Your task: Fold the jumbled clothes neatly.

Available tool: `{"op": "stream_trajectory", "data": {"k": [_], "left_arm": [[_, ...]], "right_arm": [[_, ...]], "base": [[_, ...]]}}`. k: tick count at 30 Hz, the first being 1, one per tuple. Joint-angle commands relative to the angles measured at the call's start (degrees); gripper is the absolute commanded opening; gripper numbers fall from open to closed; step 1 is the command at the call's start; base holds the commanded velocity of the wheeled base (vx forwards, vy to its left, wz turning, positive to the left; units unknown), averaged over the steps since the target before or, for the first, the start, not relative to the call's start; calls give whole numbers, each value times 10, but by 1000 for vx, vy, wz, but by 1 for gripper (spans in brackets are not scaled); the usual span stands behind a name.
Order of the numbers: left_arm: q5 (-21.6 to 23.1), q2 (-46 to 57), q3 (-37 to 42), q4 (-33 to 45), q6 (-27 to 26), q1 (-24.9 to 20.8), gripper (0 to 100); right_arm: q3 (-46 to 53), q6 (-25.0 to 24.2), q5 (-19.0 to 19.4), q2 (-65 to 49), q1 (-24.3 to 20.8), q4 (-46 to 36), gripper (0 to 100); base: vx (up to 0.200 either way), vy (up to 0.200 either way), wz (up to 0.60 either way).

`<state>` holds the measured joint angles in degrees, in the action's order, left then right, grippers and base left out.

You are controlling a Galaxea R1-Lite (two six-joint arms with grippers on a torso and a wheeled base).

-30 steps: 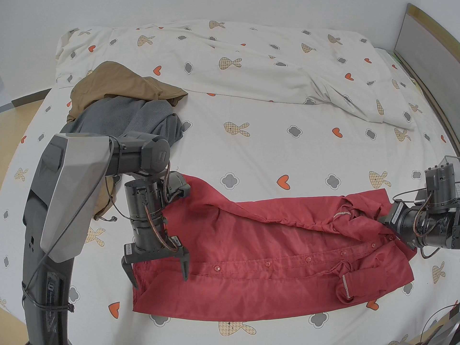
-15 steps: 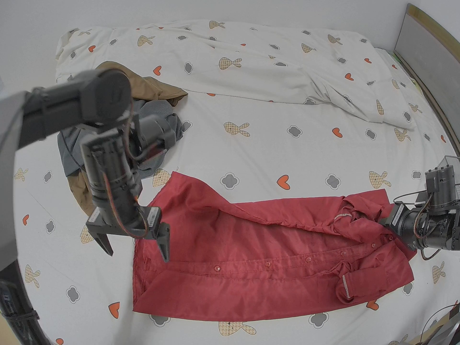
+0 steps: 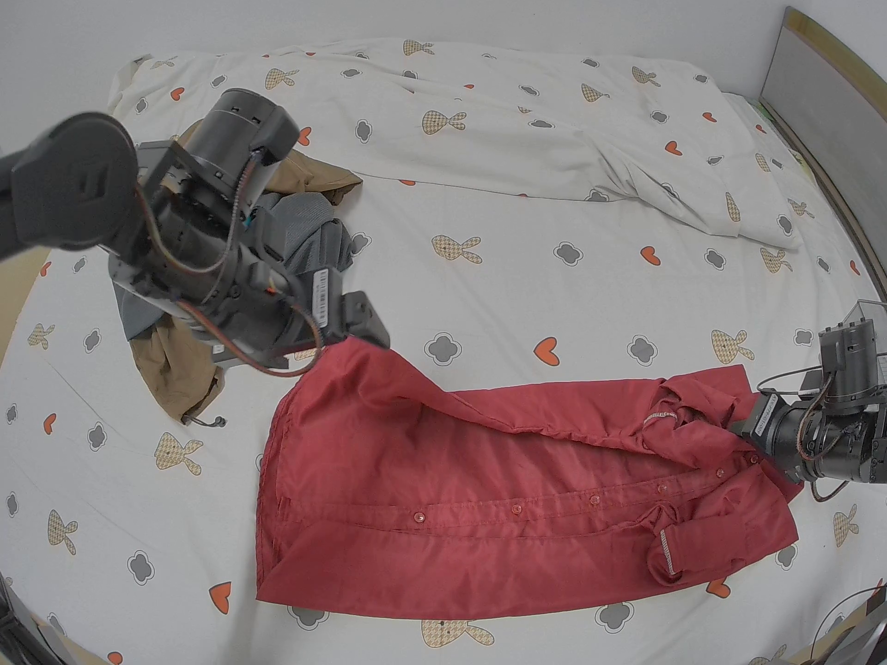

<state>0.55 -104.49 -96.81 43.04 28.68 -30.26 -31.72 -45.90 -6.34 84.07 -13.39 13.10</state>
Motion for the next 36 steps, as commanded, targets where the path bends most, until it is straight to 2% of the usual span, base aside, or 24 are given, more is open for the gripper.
{"op": "stream_trajectory", "data": {"k": [1, 5, 9, 12, 21, 32, 33, 36], "left_arm": [[-18, -154, 57, -259, 162, 1, 100], [-30, -174, -22, -227, 194, 2, 100], [-30, -182, -61, -210, 204, 6, 100], [-31, -198, -90, -163, 221, 6, 100], [-30, -224, -109, -154, 223, 26, 100], [-27, -259, -135, -154, 222, 27, 100], [-27, -259, -134, -154, 222, 28, 0], [-27, -255, -132, -150, 222, 28, 0]], "right_arm": [[-5, 0, -1, 0, -3, 1, 0], [-4, 0, -1, 0, -1, 0, 0], [-4, 0, -1, -1, 0, 0, 0], [-4, 0, -1, 0, -1, 0, 0], [0, 0, -1, -2, 0, 0, 0], [1, 0, -1, -2, 2, 0, 0], [1, 0, -1, -2, 3, 0, 0], [1, 0, -1, -2, 3, 0, 0]], "base": [[0, 0, 0], [0, 0, 0], [0, 0, 0], [0, 0, 0], [0, 0, 0], [0, 0, 0], [0, 0, 0], [0, 0, 0]]}}
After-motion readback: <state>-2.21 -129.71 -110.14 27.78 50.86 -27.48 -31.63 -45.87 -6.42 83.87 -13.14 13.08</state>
